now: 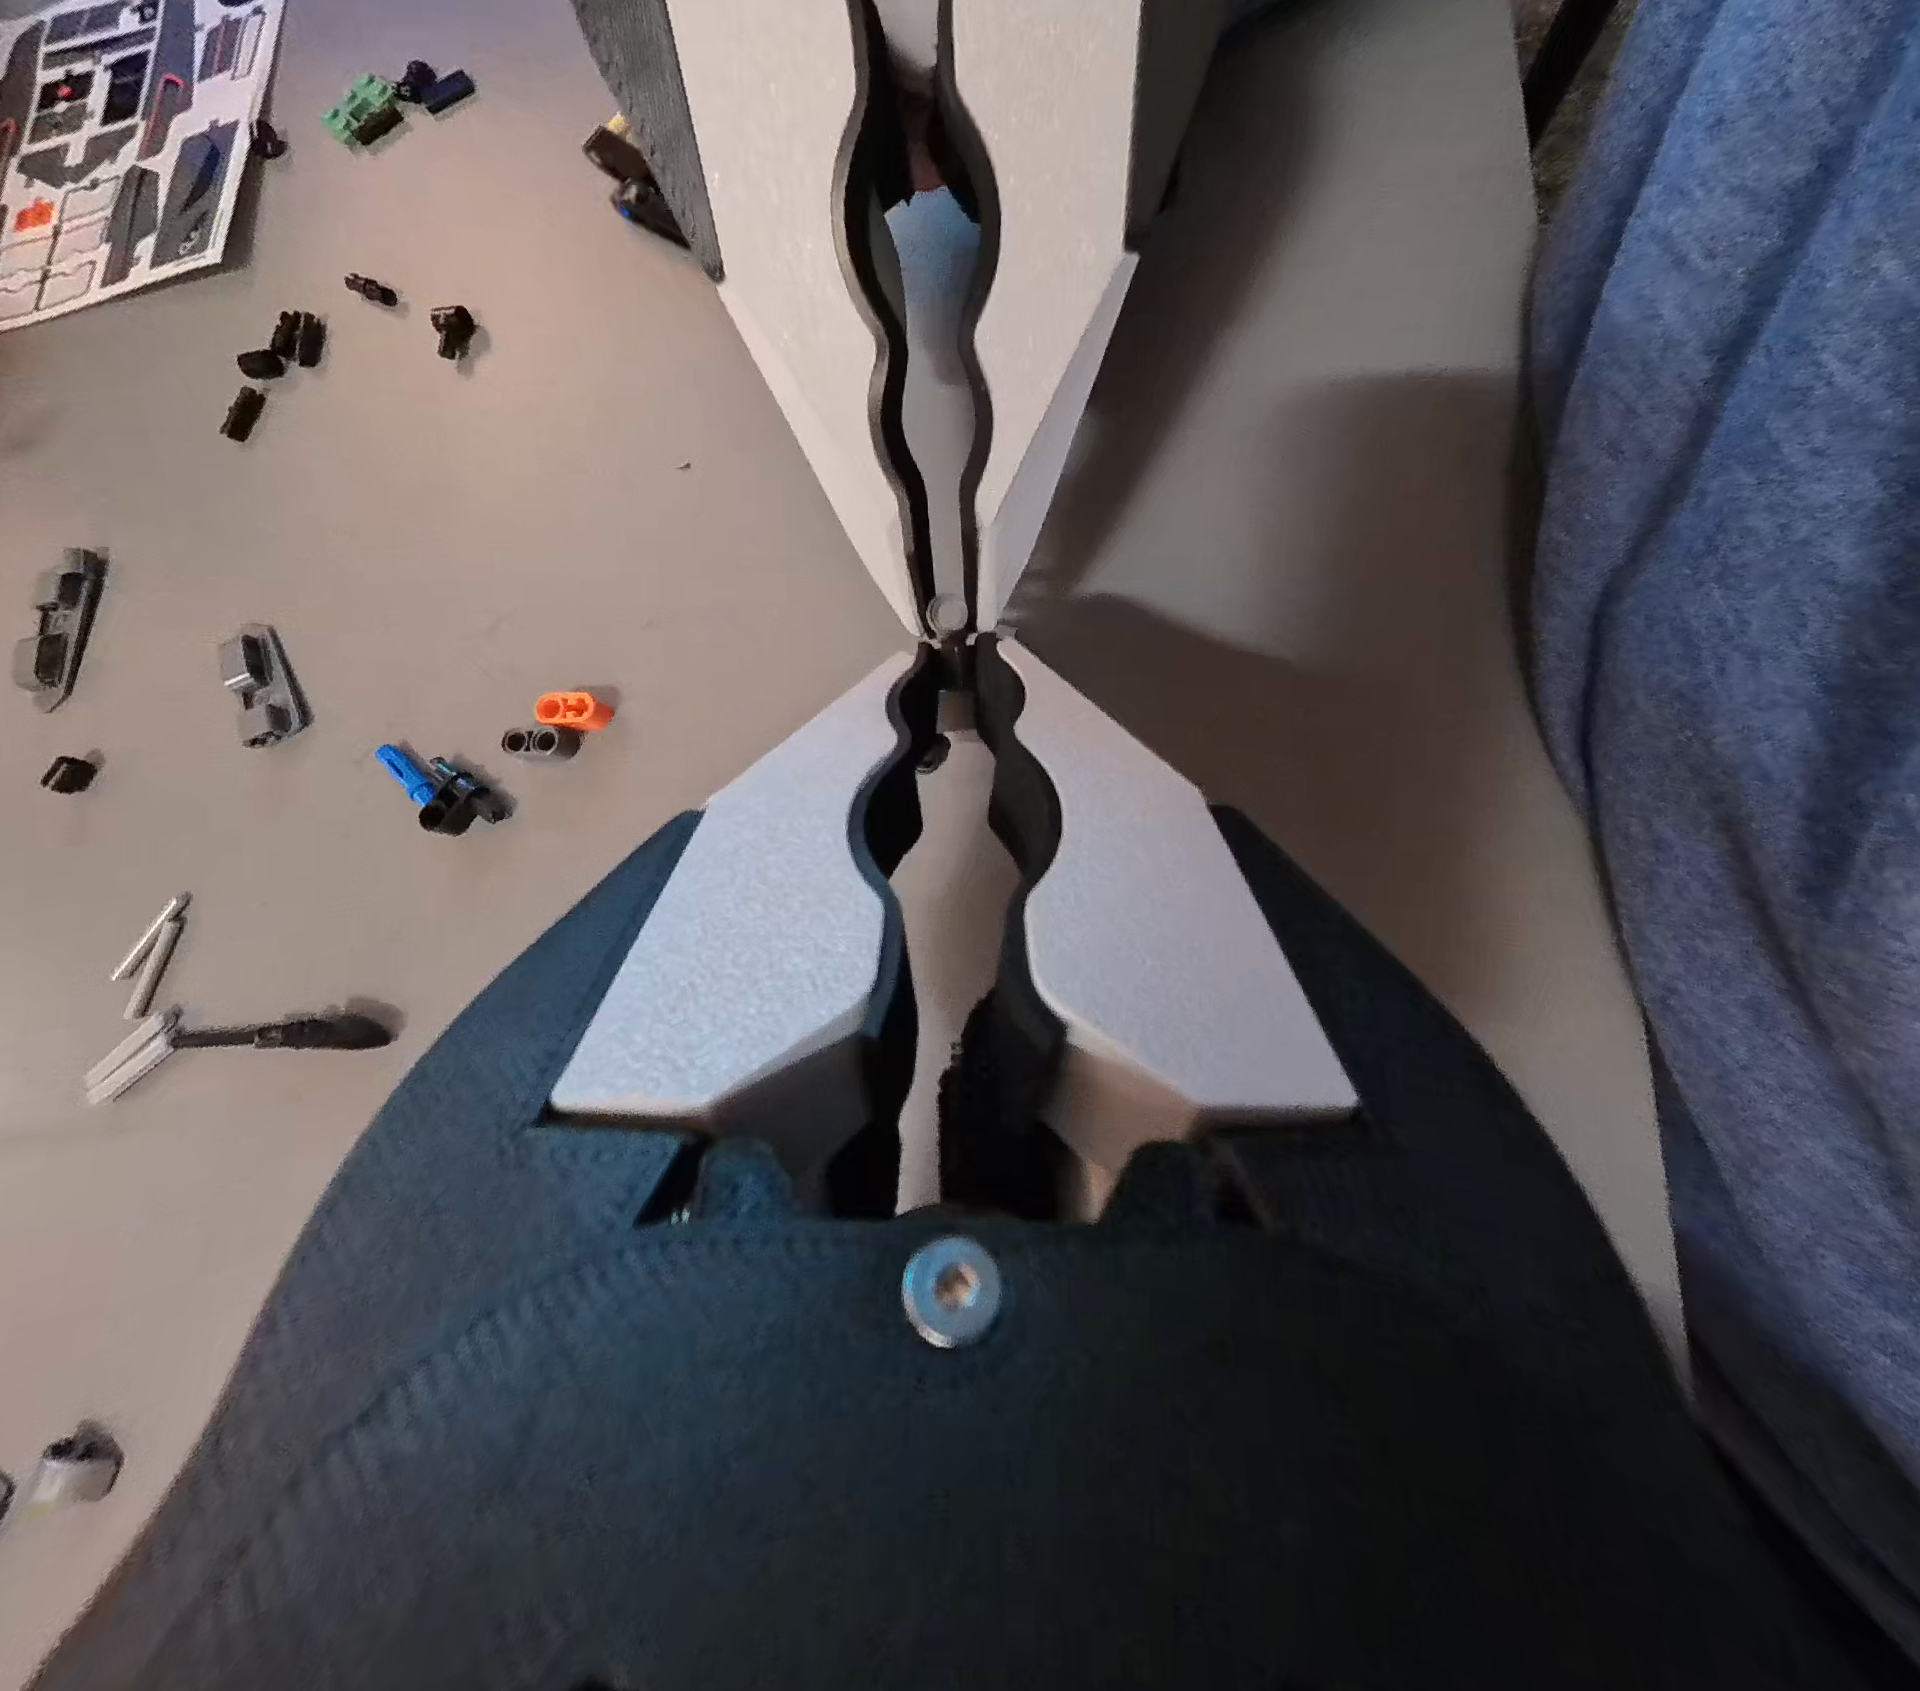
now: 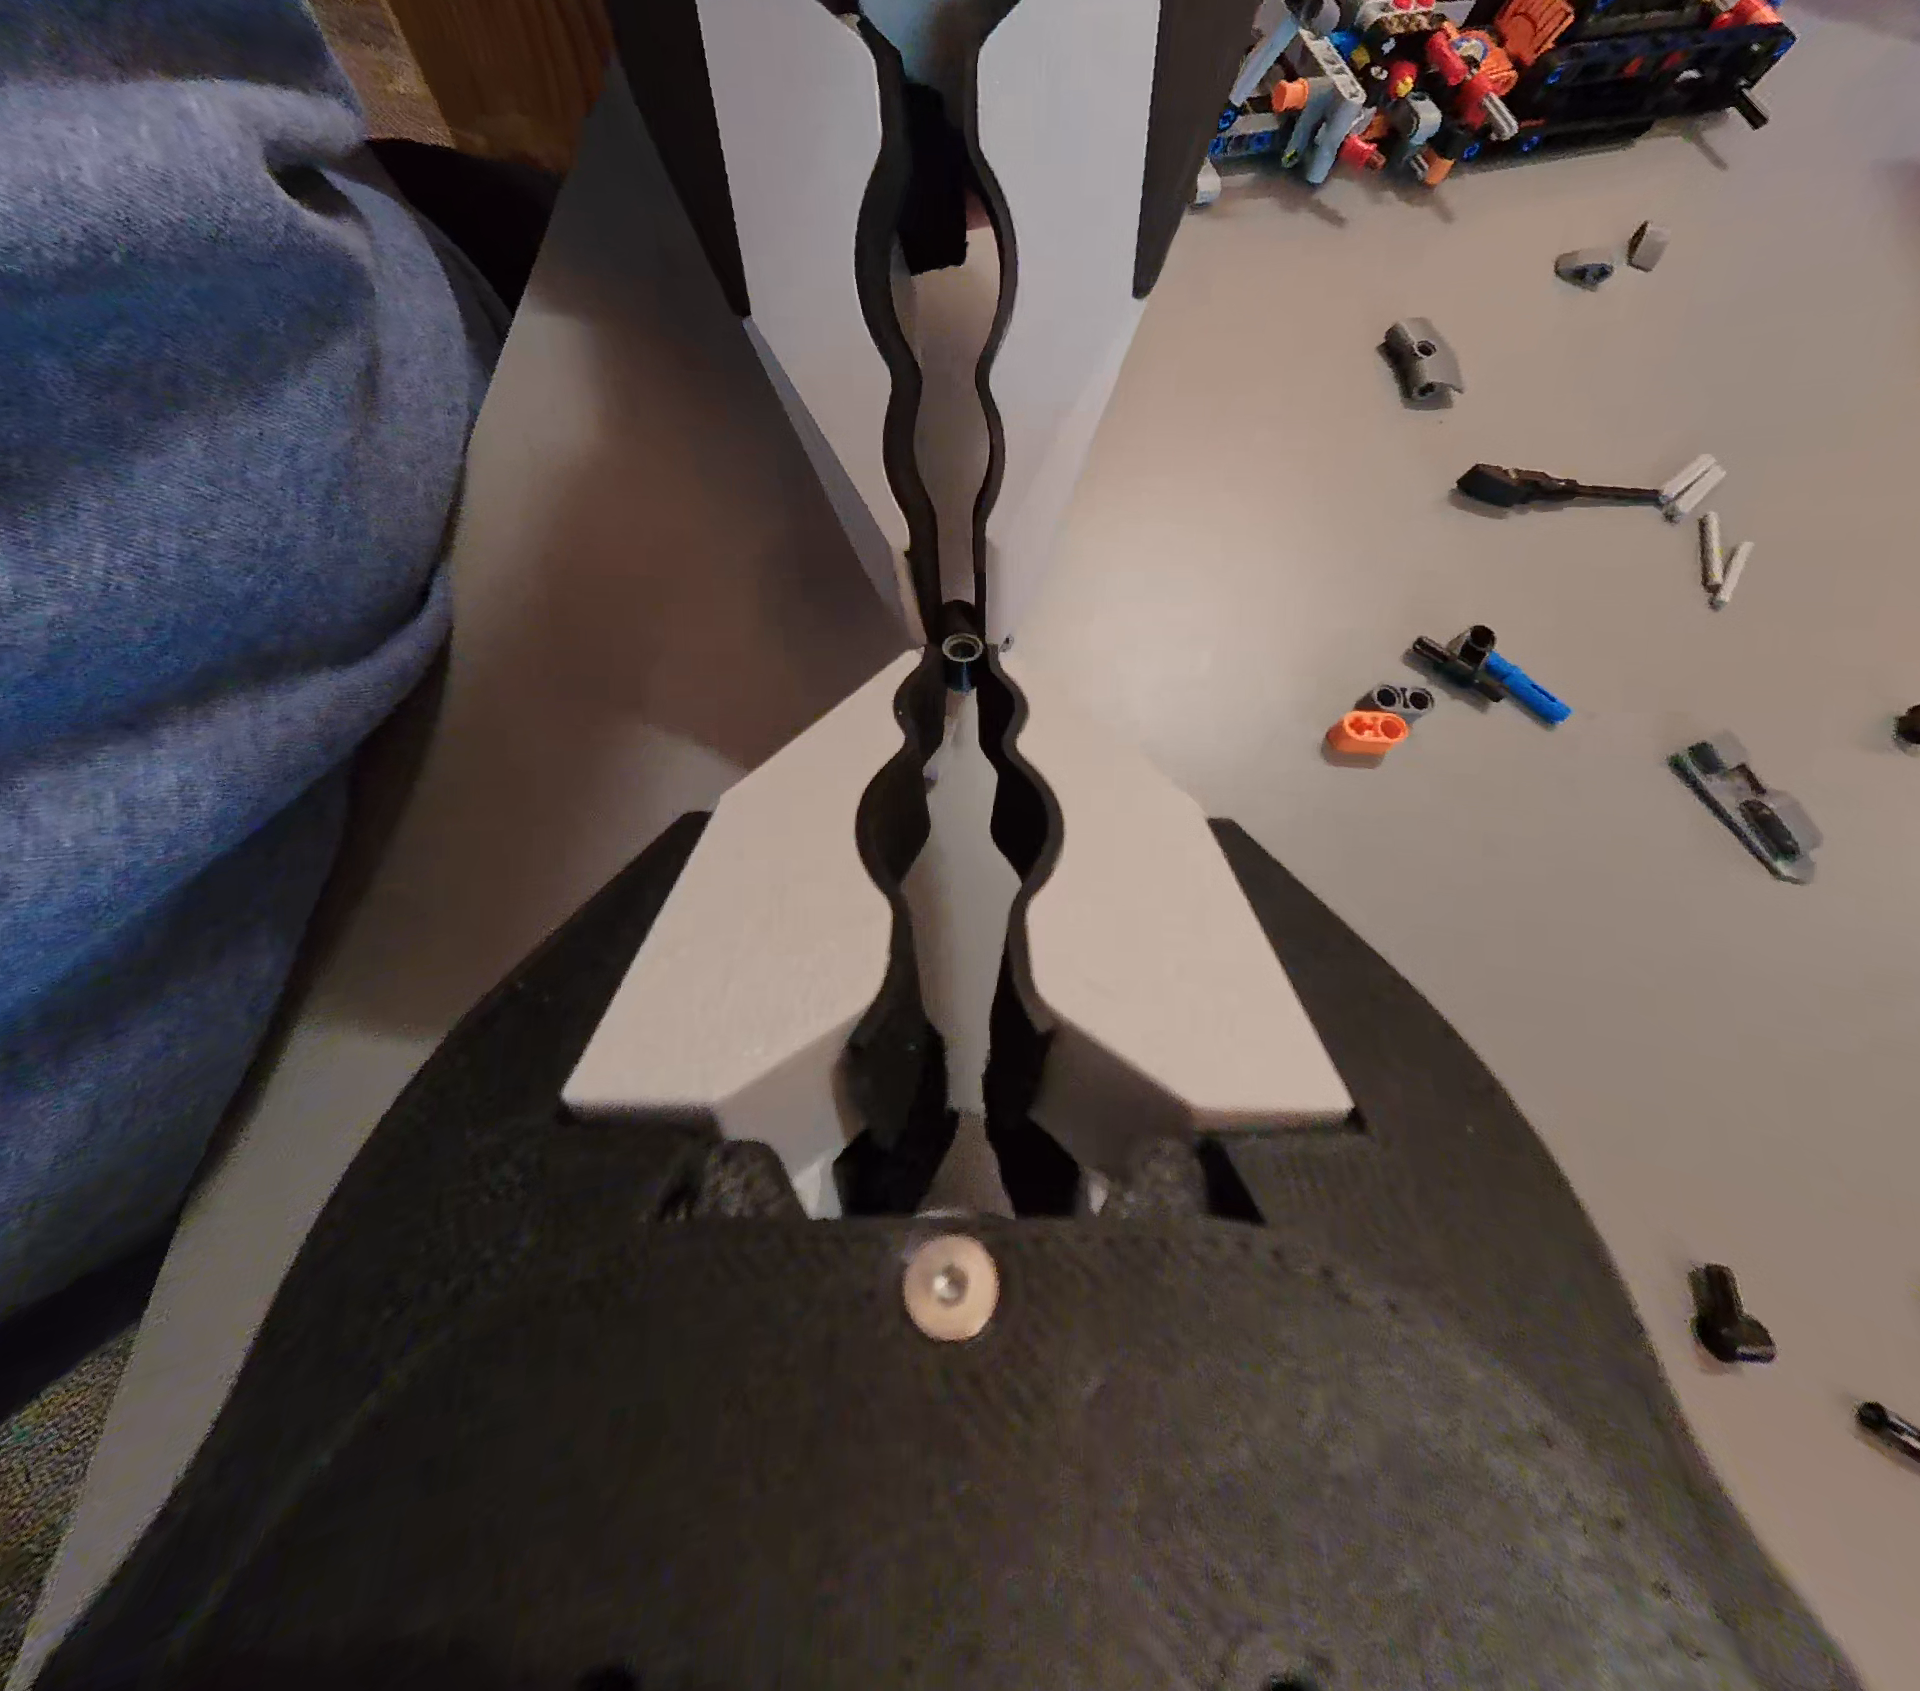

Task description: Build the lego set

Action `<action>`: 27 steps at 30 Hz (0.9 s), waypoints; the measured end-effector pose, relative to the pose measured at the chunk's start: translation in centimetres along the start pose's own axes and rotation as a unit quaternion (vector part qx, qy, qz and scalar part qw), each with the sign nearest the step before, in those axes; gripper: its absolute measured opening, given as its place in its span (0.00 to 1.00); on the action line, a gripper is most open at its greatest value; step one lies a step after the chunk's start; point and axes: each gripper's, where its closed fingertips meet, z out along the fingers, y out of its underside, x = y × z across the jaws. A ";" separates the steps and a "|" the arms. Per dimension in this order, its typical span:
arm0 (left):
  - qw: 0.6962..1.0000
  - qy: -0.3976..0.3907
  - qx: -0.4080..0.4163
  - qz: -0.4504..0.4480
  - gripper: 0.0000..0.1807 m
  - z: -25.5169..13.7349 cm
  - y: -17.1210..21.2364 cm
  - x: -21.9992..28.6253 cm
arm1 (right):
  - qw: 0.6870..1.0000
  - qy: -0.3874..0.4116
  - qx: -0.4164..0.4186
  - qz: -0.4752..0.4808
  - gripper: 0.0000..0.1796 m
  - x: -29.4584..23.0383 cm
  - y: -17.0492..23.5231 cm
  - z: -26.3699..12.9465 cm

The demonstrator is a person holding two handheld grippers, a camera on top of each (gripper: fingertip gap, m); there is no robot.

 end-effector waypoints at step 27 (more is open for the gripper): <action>0.911 0.012 0.239 -0.335 0.03 -3.6 -5.5 -4.1 | 0.959 0.267 -0.008 -0.090 0.14 3.8 -4.3 -3.7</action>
